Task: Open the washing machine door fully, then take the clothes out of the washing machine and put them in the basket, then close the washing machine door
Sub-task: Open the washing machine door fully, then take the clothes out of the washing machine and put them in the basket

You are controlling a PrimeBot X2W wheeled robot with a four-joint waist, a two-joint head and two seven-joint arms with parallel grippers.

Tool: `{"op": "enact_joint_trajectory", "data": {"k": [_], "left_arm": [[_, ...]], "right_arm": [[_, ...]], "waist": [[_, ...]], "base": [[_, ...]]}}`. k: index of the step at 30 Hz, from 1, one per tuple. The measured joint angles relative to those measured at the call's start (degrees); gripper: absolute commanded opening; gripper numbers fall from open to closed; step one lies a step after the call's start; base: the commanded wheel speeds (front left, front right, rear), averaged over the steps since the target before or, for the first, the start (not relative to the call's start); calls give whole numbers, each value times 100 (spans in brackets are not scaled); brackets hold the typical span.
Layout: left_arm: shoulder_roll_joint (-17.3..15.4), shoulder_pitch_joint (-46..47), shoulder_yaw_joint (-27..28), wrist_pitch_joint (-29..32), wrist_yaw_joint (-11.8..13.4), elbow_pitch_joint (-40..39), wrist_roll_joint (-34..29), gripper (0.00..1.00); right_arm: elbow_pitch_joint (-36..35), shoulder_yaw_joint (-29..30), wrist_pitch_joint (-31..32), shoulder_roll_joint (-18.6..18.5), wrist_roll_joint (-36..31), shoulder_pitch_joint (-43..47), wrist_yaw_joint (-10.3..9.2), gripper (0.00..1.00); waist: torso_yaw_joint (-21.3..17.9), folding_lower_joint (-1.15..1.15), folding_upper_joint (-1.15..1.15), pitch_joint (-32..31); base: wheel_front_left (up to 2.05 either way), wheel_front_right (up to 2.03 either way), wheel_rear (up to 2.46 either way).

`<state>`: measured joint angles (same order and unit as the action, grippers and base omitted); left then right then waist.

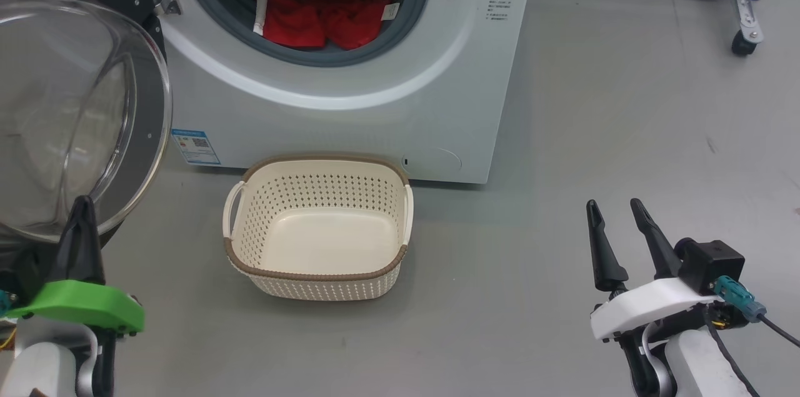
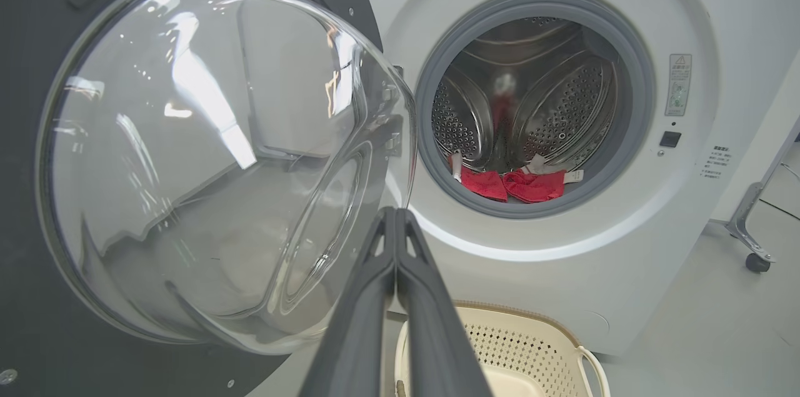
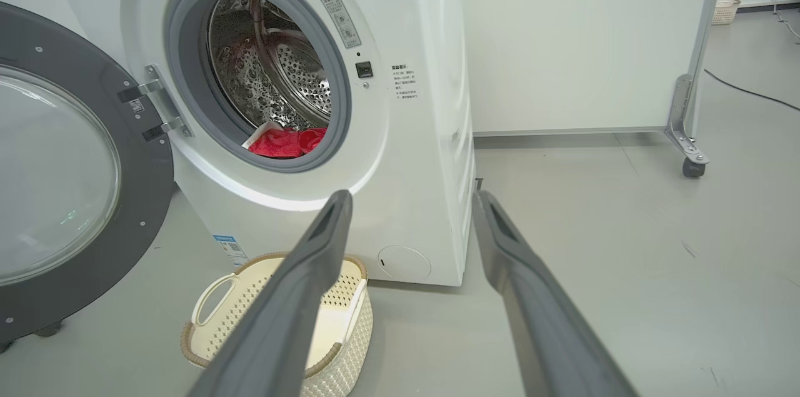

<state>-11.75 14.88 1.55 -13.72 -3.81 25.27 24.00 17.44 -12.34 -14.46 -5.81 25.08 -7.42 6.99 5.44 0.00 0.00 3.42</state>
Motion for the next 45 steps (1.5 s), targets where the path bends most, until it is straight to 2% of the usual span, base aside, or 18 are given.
{"op": "enact_joint_trajectory", "data": {"k": [11, 20, 21, 22, 23, 24, 45], "left_arm": [[285, -450, -243, -7, 29, -374, -171, 0], [430, -680, -426, -52, 55, -582, -252, 2], [448, -708, -442, -54, 55, -608, -253, 20], [485, -738, -448, -54, 55, -637, -252, 42], [515, -769, -468, -54, 55, -658, -253, 87], [538, -799, -495, -54, 55, -671, -253, 100], [625, -1113, -661, -55, 56, -788, -428, 100]], "right_arm": [[-227, 198, 0, -5, -47, 151, 0, 100], [-328, 258, 0, -4, -107, 265, 0, 100], [-333, 260, 0, -3, -111, 276, 0, 100], [-343, 263, 0, -3, -118, 290, 0, 100], [-352, 263, 0, -2, -133, 300, 0, 100], [-360, 266, 0, -3, -149, 308, 0, 100], [-350, 212, 0, -74, -588, 362, -1, 100]], "waist": [[-438, 0, 0, -154], [-523, 0, 0, -155], [-530, 0, 0, -155], [-536, 0, 0, -155], [-543, 0, 0, -155], [-548, 0, 0, -155], [-584, 0, 0, -166]], "base": [[0, 0, 0], [0, 0, 0], [0, 0, 0], [0, 0, 0], [0, 0, 0], [0, 0, 0], [0, 0, 0]]}}
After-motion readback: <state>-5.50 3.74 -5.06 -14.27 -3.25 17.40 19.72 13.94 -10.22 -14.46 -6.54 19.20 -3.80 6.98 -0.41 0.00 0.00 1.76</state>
